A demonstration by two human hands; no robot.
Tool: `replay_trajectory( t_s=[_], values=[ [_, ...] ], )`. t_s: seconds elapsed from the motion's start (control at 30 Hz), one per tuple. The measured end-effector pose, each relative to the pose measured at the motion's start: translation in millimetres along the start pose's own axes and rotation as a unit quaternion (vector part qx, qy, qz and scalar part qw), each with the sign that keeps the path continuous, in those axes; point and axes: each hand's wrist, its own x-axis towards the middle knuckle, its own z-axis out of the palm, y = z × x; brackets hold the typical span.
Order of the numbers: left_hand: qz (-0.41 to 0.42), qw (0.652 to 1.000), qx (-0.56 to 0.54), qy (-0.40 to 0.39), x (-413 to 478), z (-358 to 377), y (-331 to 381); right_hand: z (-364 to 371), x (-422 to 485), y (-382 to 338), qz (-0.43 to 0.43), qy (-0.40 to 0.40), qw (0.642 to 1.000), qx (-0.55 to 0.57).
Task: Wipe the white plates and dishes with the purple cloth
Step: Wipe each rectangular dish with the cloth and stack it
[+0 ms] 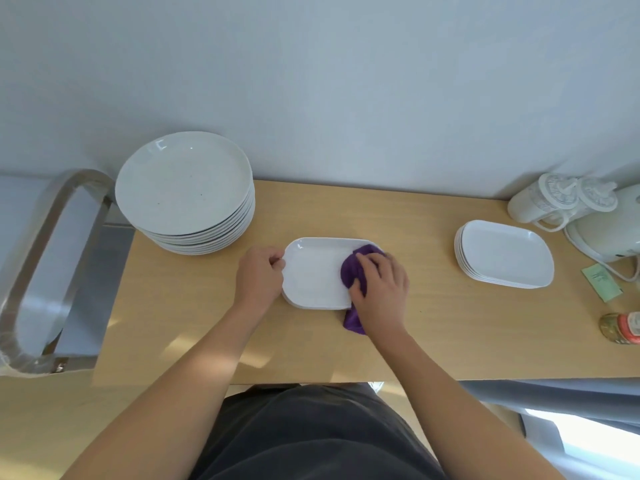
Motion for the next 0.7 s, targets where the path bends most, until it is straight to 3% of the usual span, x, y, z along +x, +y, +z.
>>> replay_trajectory(
  t_s=[0.23,0.43,0.53,0.6,0.7],
  values=[
    [-0.032,0.999,-0.034,-0.004,3.7,-3.6,0.6,17.0,12.9,-43.7,0.065,-0.054,0.996,0.003],
    [-0.057,0.997,-0.061,0.0,4.1,-3.7,2.1,22.5,7.5,-72.2,-0.105,-0.118,0.984,0.088],
    [-0.05,0.997,-0.054,0.01,2.6,-1.9,3.1,11.4,-8.4,-63.0,-0.148,-0.141,0.972,0.114],
    [-0.049,0.997,-0.052,0.014,2.3,-1.1,3.2,4.0,-16.4,-47.9,-0.14,-0.126,0.975,0.122],
    [-0.05,0.997,-0.058,0.009,2.6,-1.1,0.5,-6.6,-19.0,-10.9,-0.059,-0.042,0.993,0.09]
  ],
)
